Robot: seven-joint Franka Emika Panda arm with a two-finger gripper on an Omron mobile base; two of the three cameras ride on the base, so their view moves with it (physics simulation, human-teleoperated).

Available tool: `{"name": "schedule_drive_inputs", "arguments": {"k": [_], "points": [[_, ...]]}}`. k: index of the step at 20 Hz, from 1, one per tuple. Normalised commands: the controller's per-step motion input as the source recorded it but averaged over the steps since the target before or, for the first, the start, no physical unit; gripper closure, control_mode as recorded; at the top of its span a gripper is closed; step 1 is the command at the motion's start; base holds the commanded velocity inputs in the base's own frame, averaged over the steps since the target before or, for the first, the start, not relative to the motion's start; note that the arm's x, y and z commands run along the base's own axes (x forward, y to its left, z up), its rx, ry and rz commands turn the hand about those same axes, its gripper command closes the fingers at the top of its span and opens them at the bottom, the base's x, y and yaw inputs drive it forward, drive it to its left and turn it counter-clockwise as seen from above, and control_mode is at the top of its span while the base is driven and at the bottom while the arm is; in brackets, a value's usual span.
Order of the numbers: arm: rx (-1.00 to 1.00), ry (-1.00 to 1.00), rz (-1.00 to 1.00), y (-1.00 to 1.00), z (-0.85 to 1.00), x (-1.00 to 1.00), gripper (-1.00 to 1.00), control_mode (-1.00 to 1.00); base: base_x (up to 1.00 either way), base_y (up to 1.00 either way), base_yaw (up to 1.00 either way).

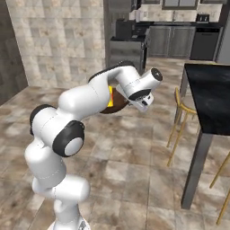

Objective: Place the cup inside the bowl on the dining table and move the bowl to any counter.

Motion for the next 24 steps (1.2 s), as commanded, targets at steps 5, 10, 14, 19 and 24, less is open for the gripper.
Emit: {"name": "schedule_drive_inputs", "arguments": {"k": [5, 10, 14, 19, 24], "points": [[0.00, 0.00, 0.00, 0.00, 0.00, 0.00, 1.00, 1.00, 0.21, 0.63, -0.01], [0.00, 0.00, 0.00, 0.00, 0.00, 0.00, 1.00, 1.00, 0.53, 0.56, 0.00], [0.00, 0.00, 0.00, 0.00, 0.00, 0.00, 1.00, 1.00, 0.64, 0.53, 0.00], [0.00, 0.00, 0.00, 0.00, 0.00, 0.00, 1.00, 1.00, 0.69, 0.28, 0.00], [0.00, 0.00, 0.00, 0.00, 0.00, 0.00, 1.00, 1.00, 0.76, 0.02, -0.02]]}}
